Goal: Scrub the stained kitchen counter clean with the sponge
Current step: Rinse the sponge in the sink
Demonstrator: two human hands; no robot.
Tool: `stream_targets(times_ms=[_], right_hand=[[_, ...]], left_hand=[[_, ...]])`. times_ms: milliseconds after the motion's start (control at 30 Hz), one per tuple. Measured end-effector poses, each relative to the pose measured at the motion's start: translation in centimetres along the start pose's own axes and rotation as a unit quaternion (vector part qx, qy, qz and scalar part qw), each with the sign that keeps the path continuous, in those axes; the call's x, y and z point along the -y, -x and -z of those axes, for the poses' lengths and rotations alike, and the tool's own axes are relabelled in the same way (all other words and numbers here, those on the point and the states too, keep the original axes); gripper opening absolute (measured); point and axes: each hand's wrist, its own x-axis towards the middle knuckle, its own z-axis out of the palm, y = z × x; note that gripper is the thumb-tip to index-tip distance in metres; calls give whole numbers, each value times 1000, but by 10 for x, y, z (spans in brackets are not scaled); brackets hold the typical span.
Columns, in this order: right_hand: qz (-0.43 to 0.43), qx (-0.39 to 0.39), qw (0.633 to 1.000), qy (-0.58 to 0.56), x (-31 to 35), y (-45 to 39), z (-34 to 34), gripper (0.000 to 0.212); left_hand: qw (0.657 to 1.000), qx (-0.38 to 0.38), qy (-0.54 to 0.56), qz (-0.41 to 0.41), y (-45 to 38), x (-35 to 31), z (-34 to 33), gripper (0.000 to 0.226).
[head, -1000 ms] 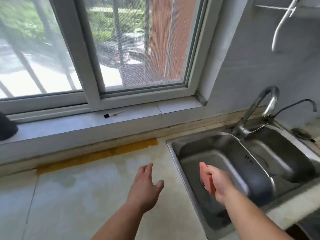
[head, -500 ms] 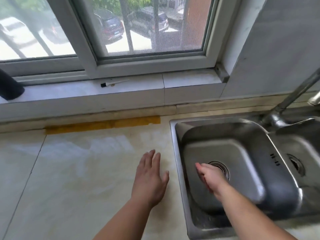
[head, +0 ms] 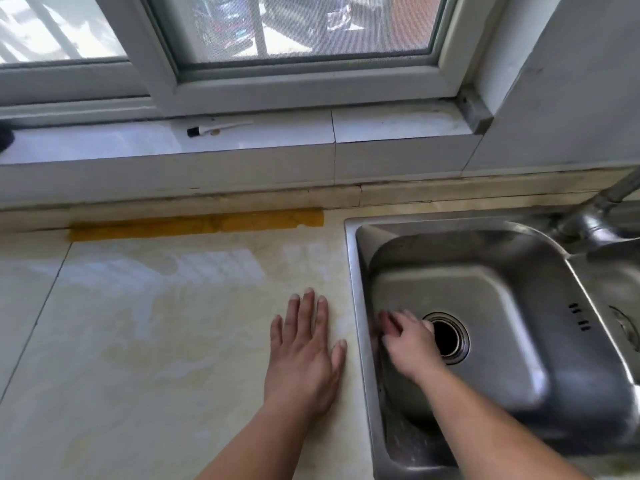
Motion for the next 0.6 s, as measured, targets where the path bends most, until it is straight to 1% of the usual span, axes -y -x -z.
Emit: stream_targets(times_ms=[67,233,333,433,500,600], right_hand=[[19,-5,1000,21,-9,-4,-5,54],[62,6,995,75,-24,-8,-25,46],[65,-37,995,67,-22,-13,-28,38],[62,-77,994,43,-17,-19,-26,43],[62,-66,995,46,-16,-22,-26,46],[59,-22,996,65,-18,-25,-30,44]], left_hand=[[1000,2,-5,1,-1,-1,-1,73],[1000,7,-8,6,0,-4,-1,74],[1000,9,-11,8,0,-4,-1,74],[1000,13,-11,10,-1,-4,-1,74],[1000,16,-12,9,-1,-4,-1,74],[1000,13,-11,7,-1,-4,-1,75]])
